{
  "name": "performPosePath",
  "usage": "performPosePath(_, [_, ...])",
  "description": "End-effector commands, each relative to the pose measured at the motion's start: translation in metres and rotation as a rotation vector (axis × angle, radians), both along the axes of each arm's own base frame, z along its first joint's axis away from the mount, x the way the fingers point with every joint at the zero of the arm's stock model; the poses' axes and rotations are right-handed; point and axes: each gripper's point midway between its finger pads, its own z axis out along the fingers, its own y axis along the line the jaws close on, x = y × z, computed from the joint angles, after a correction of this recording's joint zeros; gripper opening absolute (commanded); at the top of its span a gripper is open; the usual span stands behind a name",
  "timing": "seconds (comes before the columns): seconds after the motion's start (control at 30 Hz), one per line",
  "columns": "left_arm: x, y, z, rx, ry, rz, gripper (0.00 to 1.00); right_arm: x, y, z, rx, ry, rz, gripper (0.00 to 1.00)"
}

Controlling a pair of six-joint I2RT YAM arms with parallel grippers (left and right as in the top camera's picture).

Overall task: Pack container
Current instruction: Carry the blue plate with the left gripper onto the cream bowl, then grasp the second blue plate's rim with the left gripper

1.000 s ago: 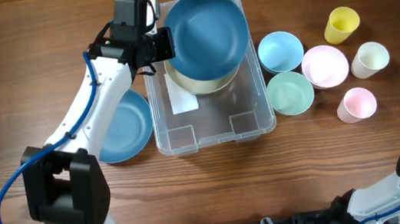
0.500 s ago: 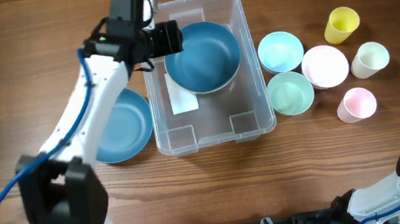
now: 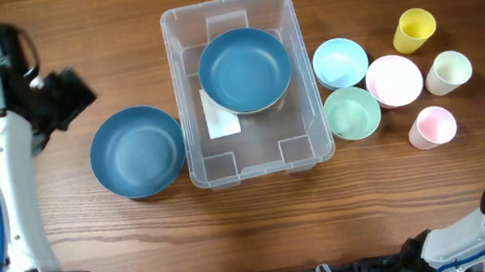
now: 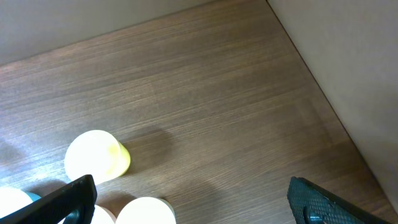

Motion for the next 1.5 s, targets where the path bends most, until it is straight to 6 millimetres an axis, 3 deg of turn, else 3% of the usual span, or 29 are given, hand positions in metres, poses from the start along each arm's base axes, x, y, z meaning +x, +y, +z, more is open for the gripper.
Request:
performPosePath(0.0, [-0.023,0.014,-0.044,-0.052,0.131,0.084,0.95,0.001,-0.002,-0.011,0.001,0.026,-0.003,1.00])
performPosePath(0.1, [-0.025,0.008,-0.076,-0.109,0.136,0.084,0.92,0.001,-0.002,-0.011,0.001,0.026,-0.003,1.00])
performPosePath(0.27, [-0.028,-0.004,-0.111,-0.169,0.133,0.080,0.92,0.001,-0.002,-0.011,0.001,0.026,-0.003,1.00])
performPosePath(0.6, [-0.034,-0.006,-0.162,-0.176,0.123,0.126,0.91,0.001,-0.002,-0.011,0.001,0.026,-0.003,1.00])
performPosePath(0.97, [-0.029,-0.005,-0.199,-0.184,0.154,0.128,0.86,0.001,-0.002,-0.011,0.001,0.026,-0.003,1.00])
performPosePath(1.03, [-0.030,-0.005,-0.204,-0.186,0.164,0.128,0.76,0.001,-0.002,-0.011,0.001,0.026,-0.003,1.00])
performPosePath(1.07, [-0.028,-0.004,-0.204,-0.184,0.158,0.128,0.37,0.001,-0.002,-0.011,0.001,0.026,-0.003,1.00])
performPosePath(1.13, [-0.025,-0.002,-0.202,-0.181,0.144,0.126,0.11,0.001,-0.002,-0.011,0.001,0.026,-0.003,1.00])
performPosePath(1.17, [-0.023,-0.001,-0.201,-0.180,0.139,0.128,0.04,0.001,-0.002,-0.011,0.001,0.026,-0.003,1.00])
performPosePath(1.33, [-0.012,0.017,-0.185,-0.172,0.092,0.167,0.04,0.001,-0.002,-0.011,0.001,0.026,-0.003,1.00])
performPosePath(1.47, [0.012,0.040,-0.137,-0.139,-0.034,0.195,0.04,0.001,-0.002,-0.011,0.001,0.026,-0.003,1.00])
